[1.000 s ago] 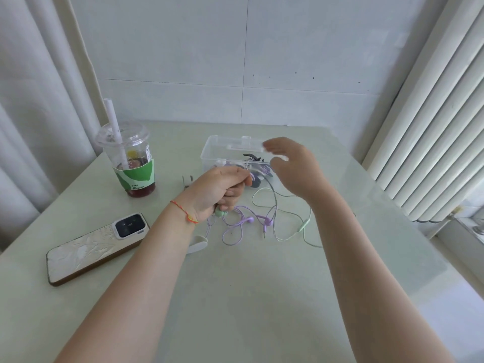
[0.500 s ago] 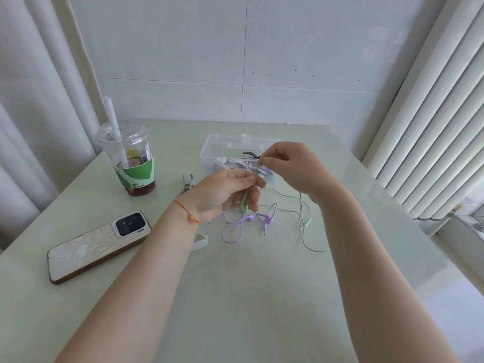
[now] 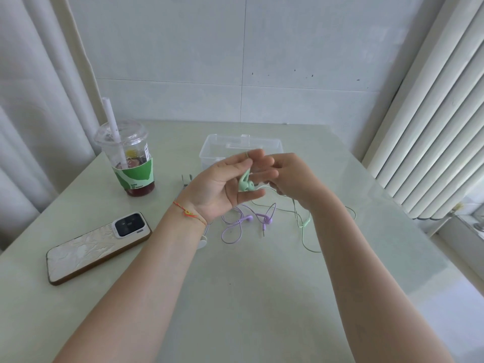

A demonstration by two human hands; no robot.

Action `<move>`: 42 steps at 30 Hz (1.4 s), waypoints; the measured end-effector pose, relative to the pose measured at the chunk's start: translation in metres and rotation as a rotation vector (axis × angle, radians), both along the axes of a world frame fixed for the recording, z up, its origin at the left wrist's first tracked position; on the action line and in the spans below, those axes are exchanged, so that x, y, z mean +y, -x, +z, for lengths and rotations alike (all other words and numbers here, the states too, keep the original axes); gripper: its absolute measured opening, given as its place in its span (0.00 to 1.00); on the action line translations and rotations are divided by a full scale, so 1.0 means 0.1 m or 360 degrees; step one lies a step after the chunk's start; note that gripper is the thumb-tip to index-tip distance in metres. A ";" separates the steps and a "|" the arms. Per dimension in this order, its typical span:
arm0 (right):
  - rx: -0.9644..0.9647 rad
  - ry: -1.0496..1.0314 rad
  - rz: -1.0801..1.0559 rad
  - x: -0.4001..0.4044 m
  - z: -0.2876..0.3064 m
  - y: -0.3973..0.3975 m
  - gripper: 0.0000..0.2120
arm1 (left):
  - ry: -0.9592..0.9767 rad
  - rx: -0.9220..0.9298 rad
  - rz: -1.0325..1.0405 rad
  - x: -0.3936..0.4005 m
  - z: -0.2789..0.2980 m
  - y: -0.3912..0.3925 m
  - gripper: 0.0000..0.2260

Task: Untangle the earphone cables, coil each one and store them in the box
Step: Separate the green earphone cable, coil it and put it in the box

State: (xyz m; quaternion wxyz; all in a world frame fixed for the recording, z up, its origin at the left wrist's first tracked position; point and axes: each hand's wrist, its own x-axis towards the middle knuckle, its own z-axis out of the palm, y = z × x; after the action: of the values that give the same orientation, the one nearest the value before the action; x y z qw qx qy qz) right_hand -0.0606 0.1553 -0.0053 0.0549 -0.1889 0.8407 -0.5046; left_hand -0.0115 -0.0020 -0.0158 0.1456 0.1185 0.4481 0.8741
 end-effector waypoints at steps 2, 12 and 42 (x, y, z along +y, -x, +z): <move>-0.0061 -0.0148 0.0092 -0.03 -0.01 -0.03 0.11 | -0.0057 -0.0029 0.0115 -0.02 0.01 0.02 0.10; -0.0041 -0.0632 0.0504 -0.19 -0.05 -0.12 0.11 | -0.0060 -0.0143 0.0724 -0.12 -0.12 0.16 0.09; 0.0327 -0.0030 -0.0149 -0.03 0.05 0.05 0.03 | 0.0462 -0.0168 0.0106 -0.05 -0.11 0.09 0.11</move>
State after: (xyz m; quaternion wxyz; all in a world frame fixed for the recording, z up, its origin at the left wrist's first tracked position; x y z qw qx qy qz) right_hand -0.0655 0.1519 0.0001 -0.0536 -0.1996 0.8545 -0.4766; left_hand -0.0209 -0.0074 -0.0264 0.1553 0.0351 0.5652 0.8094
